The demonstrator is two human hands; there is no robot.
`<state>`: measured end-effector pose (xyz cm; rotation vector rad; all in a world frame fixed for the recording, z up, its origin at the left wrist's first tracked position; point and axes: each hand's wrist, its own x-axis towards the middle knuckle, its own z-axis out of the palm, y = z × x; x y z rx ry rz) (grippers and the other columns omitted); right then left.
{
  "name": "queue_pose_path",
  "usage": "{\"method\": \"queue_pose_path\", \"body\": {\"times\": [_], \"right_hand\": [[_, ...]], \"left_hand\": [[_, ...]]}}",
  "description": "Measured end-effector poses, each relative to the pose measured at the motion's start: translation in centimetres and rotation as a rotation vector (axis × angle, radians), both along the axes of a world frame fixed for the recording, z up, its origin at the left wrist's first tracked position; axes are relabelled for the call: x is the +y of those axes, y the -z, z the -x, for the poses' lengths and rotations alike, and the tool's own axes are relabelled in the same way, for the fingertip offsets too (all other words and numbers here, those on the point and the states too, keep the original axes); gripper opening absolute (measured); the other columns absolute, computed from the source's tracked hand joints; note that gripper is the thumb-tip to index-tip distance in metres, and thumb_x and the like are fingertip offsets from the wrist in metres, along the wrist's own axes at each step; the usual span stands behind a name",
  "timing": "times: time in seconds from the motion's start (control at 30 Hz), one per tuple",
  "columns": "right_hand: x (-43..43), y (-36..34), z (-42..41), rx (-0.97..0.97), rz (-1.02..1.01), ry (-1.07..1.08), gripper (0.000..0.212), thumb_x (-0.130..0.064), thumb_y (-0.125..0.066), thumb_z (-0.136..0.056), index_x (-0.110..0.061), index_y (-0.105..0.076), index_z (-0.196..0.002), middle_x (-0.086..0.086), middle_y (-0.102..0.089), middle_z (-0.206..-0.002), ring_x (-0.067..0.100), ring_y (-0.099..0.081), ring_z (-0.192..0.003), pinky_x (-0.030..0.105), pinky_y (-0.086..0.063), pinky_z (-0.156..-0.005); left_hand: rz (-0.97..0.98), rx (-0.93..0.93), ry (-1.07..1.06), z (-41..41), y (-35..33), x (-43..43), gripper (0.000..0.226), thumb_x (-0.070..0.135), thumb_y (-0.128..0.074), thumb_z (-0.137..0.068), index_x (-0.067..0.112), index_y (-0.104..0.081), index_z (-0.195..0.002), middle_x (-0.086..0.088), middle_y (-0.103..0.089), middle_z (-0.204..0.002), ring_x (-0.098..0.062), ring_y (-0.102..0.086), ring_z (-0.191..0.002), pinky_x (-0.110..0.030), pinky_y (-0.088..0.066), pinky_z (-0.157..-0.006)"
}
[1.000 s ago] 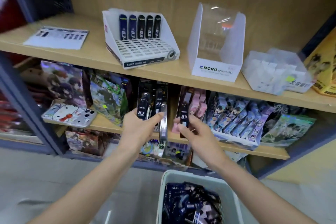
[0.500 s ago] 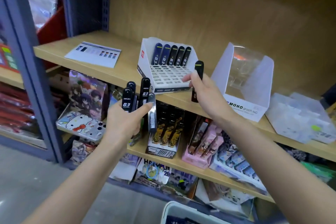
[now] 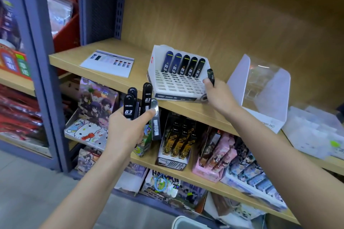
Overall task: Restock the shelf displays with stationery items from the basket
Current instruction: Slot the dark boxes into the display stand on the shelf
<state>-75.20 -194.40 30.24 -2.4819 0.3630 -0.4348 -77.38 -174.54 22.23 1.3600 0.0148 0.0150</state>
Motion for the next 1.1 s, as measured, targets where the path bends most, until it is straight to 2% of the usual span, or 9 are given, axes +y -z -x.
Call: {"method": "queue_pose_path", "body": {"times": [0.1,0.27,0.33,0.4,0.47,0.57,0.7,0.93,1.1], "right_hand": [[0.8,0.0,1.5,-0.017,-0.091,-0.017,0.043,-0.036,-0.023,-0.103,-0.014,-0.057,-0.118,-0.001,-0.05,-0.102,0.016,-0.045,-0.094,0.032,-0.036,-0.08],[1.5,-1.1,1.6,-0.232,-0.049,-0.053,0.034,-0.034,-0.026,-0.102,-0.026,-0.058,-0.093,-0.007,-0.031,-0.071,0.007,-0.044,-0.065,0.024,-0.033,-0.065],[1.7,-2.0,0.9,-0.294,-0.117,-0.09,0.019,-0.027,-0.038,-0.1,-0.021,-0.055,-0.096,-0.006,-0.042,-0.074,0.002,-0.045,-0.058,0.02,-0.037,-0.061],[2.0,-2.6,0.1,-0.378,-0.195,-0.125,0.004,-0.019,-0.052,-0.095,-0.017,-0.049,-0.098,-0.004,-0.052,-0.08,0.006,-0.051,-0.06,0.029,-0.047,-0.066],[2.0,-3.1,-1.0,-0.429,-0.238,-0.129,0.015,-0.011,-0.058,-0.091,-0.016,-0.045,-0.098,-0.002,-0.056,-0.078,0.008,-0.059,-0.055,0.029,-0.054,-0.062],[2.3,-3.5,-2.6,-0.347,-0.13,-0.114,0.005,-0.012,-0.047,-0.097,-0.013,-0.051,-0.1,0.002,-0.062,-0.073,0.004,-0.064,-0.056,0.015,-0.051,-0.055],[2.4,-2.9,-4.6,-0.231,0.019,-0.131,0.014,-0.013,-0.044,-0.099,-0.013,-0.058,-0.1,0.01,-0.065,-0.08,0.017,-0.067,-0.072,0.032,-0.058,-0.072],[1.9,-3.1,-6.1,-0.173,0.058,-0.158,0.005,-0.01,-0.052,-0.095,-0.013,-0.054,-0.099,0.017,-0.065,-0.092,0.028,-0.068,-0.083,0.044,-0.057,-0.076],[1.3,-4.1,-6.9,-0.049,0.165,-0.186,0.005,-0.008,-0.053,-0.095,-0.013,-0.056,-0.094,0.019,-0.066,-0.086,0.02,-0.063,-0.065,0.039,-0.057,-0.078]], "left_hand": [[0.015,0.006,-0.015,-0.1,-0.1,0.3,0.029,0.014,-0.072,-0.082,0.011,-0.046,-0.071,-0.002,-0.032,-0.049,-0.011,-0.025,-0.036,-0.019,-0.024,-0.035],[0.03,0.001,-0.033,-0.1,-0.3,0.9,0.025,0.014,-0.072,-0.083,0.009,-0.049,-0.073,-0.006,-0.034,-0.052,-0.012,-0.027,-0.035,-0.018,-0.024,-0.034],[0.039,0.006,-0.034,-0.2,-0.4,1.0,0.025,0.014,-0.071,-0.083,0.01,-0.05,-0.07,-0.008,-0.034,-0.054,-0.012,-0.026,-0.035,-0.018,-0.023,-0.035],[0.049,0.016,-0.036,-0.3,-0.5,1.2,0.027,0.014,-0.071,-0.083,0.012,-0.049,-0.068,-0.007,-0.035,-0.052,-0.011,-0.026,-0.035,-0.018,-0.024,-0.035],[0.053,0.023,-0.04,-0.4,-0.6,1.3,0.028,0.014,-0.071,-0.083,0.012,-0.048,-0.068,-0.005,-0.035,-0.051,-0.011,-0.026,-0.035,-0.018,-0.024,-0.035],[0.061,0.029,-0.037,-0.5,-0.7,1.4,0.025,0.015,-0.071,-0.083,0.011,-0.049,-0.072,-0.006,-0.036,-0.053,-0.01,-0.028,-0.035,-0.019,-0.025,-0.034],[0.071,0.027,-0.034,-0.5,-0.8,1.3,0.025,0.015,-0.071,-0.083,0.011,-0.049,-0.072,-0.005,-0.036,-0.052,-0.01,-0.027,-0.035,-0.017,-0.025,-0.035],[0.08,0.039,-0.018,-0.9,-0.6,1.1,0.029,0.016,-0.072,-0.082,0.013,-0.047,-0.069,-0.005,-0.035,-0.051,-0.012,-0.026,-0.037,-0.019,-0.024,-0.035],[0.091,0.041,-0.025,-1.1,-0.5,1.3,0.026,0.016,-0.072,-0.082,0.013,-0.049,-0.069,-0.003,-0.036,-0.048,-0.012,-0.027,-0.036,-0.019,-0.025,-0.036]]}}
